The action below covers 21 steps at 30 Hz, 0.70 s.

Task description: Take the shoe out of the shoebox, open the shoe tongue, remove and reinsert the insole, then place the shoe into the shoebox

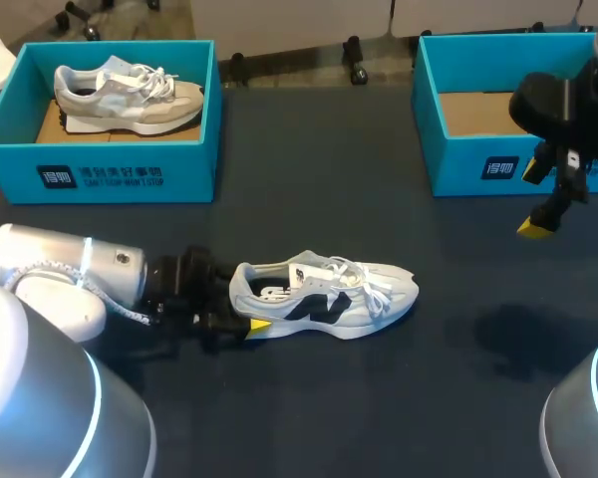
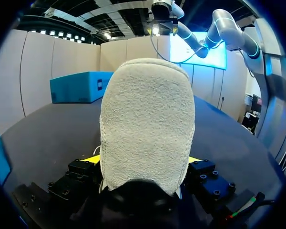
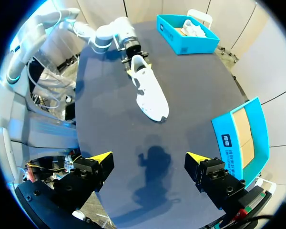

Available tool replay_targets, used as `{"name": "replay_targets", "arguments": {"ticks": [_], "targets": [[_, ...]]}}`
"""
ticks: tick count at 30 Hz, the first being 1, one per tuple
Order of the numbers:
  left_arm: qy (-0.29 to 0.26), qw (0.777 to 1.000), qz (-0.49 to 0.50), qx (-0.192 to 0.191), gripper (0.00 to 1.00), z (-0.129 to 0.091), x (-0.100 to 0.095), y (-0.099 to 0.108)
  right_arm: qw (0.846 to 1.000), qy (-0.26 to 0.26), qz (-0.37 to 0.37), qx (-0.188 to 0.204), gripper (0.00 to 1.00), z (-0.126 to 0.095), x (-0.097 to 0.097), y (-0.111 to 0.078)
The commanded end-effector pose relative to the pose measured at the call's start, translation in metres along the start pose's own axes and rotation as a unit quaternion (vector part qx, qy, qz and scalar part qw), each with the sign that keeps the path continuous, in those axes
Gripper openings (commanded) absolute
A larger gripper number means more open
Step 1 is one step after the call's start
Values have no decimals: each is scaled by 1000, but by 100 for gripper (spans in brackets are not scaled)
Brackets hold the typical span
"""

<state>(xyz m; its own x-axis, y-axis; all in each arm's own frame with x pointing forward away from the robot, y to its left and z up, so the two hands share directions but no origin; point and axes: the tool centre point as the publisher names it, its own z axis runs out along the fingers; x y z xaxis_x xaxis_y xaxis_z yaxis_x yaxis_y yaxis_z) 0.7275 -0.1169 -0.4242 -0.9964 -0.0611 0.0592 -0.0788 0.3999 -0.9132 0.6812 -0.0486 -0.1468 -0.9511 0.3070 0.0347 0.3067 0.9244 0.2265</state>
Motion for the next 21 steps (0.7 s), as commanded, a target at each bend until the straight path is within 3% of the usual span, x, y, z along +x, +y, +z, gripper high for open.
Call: {"name": "replay_targets", "arguments": {"ticks": [1, 21], "targets": [[13, 1000, 3, -10, 0, 3, -7, 4, 1000, 1, 0, 2, 100, 1, -2, 1], [18, 1000, 10, -22, 0, 0, -11, 5, 1000, 1, 0, 2, 100, 1, -2, 1]]}}
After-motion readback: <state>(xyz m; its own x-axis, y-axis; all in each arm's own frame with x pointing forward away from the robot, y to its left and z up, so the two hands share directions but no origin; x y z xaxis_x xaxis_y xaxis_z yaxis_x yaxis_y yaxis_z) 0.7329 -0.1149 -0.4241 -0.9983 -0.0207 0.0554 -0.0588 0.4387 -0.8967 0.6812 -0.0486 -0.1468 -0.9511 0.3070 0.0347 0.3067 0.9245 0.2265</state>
